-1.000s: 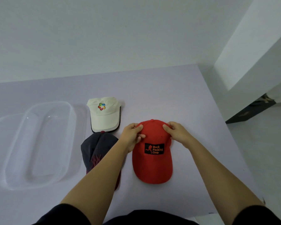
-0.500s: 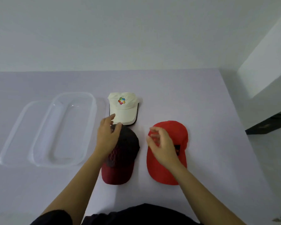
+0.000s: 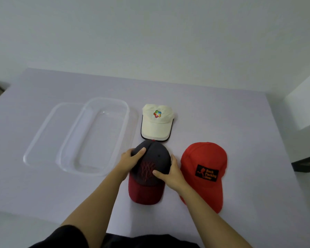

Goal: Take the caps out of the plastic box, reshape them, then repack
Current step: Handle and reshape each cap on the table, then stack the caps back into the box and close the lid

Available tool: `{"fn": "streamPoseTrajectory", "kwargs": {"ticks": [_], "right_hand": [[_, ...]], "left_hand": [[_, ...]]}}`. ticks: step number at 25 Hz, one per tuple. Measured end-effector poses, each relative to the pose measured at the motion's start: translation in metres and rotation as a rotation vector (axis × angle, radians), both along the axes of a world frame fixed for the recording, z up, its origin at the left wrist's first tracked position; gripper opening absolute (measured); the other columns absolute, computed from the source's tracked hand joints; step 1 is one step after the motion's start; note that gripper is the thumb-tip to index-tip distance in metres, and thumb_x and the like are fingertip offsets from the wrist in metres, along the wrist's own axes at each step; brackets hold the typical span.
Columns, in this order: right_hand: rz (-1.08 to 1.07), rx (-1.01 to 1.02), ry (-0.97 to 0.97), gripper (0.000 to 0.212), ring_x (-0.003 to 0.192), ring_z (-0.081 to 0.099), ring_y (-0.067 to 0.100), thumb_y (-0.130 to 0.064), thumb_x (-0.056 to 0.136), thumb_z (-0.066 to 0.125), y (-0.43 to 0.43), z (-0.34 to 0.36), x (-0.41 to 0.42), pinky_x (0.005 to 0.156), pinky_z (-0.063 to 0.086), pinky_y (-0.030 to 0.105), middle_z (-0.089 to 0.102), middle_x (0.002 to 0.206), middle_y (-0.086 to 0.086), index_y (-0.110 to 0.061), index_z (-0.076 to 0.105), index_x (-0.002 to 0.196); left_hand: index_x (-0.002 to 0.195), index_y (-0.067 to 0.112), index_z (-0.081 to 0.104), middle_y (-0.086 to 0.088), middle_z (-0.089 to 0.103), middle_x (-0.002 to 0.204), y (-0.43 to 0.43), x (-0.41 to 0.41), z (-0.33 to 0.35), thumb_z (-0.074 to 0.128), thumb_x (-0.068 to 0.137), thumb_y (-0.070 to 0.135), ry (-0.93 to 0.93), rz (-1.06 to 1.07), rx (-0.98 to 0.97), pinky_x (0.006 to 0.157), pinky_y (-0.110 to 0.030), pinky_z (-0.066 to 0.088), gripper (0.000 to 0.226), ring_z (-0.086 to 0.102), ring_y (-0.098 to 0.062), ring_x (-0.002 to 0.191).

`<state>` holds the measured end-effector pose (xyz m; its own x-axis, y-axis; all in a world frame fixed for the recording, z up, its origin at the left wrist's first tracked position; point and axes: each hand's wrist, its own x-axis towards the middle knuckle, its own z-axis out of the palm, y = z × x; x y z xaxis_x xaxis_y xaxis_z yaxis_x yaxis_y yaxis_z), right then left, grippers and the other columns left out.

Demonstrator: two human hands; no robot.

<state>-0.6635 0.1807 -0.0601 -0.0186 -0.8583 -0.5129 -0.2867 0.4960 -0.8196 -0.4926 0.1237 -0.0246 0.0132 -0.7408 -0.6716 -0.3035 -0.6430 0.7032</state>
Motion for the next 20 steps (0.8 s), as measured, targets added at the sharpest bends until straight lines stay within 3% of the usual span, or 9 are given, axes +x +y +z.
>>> {"fn": "streamPoseTrajectory", "kwargs": {"ticks": [2,3,6,8,11,15,17,20], "right_hand": [[-0.013,-0.009,-0.013,0.102,0.128,0.044,0.02,-0.035,0.062,0.082,-0.002,-0.003,0.001,0.106,0.041,0.044,0.04,0.143,0.005,-0.017,0.023,0.142],[-0.028,-0.01,-0.023,0.097,0.125,0.047,0.02,-0.035,0.061,0.083,-0.002,-0.002,0.002,0.104,0.043,0.043,0.044,0.14,0.005,-0.017,0.028,0.139],[-0.071,-0.031,-0.063,0.077,0.118,0.053,0.018,-0.027,0.065,0.083,0.002,0.003,0.009,0.097,0.048,0.037,0.052,0.132,0.004,-0.02,0.039,0.128],[-0.129,-0.056,-0.135,0.067,0.109,0.056,0.01,-0.016,0.07,0.08,0.007,0.01,0.013,0.087,0.051,0.023,0.054,0.127,0.001,-0.022,0.041,0.125],[-0.254,-0.152,-0.225,0.07,0.105,0.053,-0.001,-0.017,0.073,0.077,0.008,0.039,0.026,0.076,0.052,0.014,0.053,0.123,-0.008,-0.023,0.039,0.132],[-0.373,-0.303,-0.333,0.071,0.11,0.05,-0.011,-0.044,0.077,0.066,-0.01,0.079,0.072,0.083,0.049,0.012,0.045,0.127,-0.021,-0.029,0.032,0.137],[-0.426,-0.304,-0.374,0.076,0.123,0.043,-0.008,-0.066,0.079,0.049,-0.024,0.082,0.105,0.1,0.041,0.019,0.04,0.138,-0.017,-0.03,0.026,0.142],[-0.378,-0.157,-0.186,0.062,0.139,0.028,0.013,-0.051,0.093,0.036,-0.043,0.066,0.163,0.112,0.025,0.03,0.023,0.154,-0.003,-0.023,0.02,0.146]], "left_hand": [[0.115,0.016,0.05,-0.002,0.058,0.114,0.0,0.002,0.003,0.061,0.084,0.05,0.118,0.025,0.034,0.064,-0.023,0.047,0.046,0.058,-0.011,0.09],[0.113,0.017,0.051,0.0,0.06,0.11,0.0,0.003,0.001,0.061,0.085,0.048,0.159,0.043,0.019,0.064,-0.023,0.047,0.043,0.059,-0.009,0.088],[0.104,0.015,0.057,-0.003,0.065,0.103,0.001,0.003,-0.006,0.061,0.084,0.05,0.073,0.059,-0.156,0.079,-0.037,0.055,0.041,0.064,-0.02,0.096],[0.097,0.016,0.06,-0.006,0.068,0.098,0.001,0.0,-0.003,0.06,0.083,0.051,0.035,0.105,-0.256,0.085,-0.045,0.055,0.037,0.066,-0.022,0.093],[0.096,0.024,0.06,-0.005,0.069,0.101,-0.006,0.001,0.022,0.059,0.087,0.044,0.152,0.174,-0.328,0.084,-0.04,0.056,0.022,0.067,-0.019,0.093],[0.109,0.016,0.063,-0.006,0.071,0.105,-0.034,0.052,0.066,0.059,0.087,0.044,0.303,0.183,-0.402,0.085,-0.038,0.056,0.036,0.068,-0.02,0.097],[0.114,0.013,0.064,-0.007,0.072,0.108,-0.05,0.092,0.083,0.056,0.09,0.041,0.34,0.187,-0.454,0.086,-0.037,0.055,0.038,0.069,-0.021,0.1],[0.113,0.01,0.065,-0.008,0.072,0.107,-0.077,0.157,0.096,0.053,0.093,0.035,0.305,0.213,-0.504,0.086,-0.036,0.055,0.034,0.069,-0.021,0.099]]}}
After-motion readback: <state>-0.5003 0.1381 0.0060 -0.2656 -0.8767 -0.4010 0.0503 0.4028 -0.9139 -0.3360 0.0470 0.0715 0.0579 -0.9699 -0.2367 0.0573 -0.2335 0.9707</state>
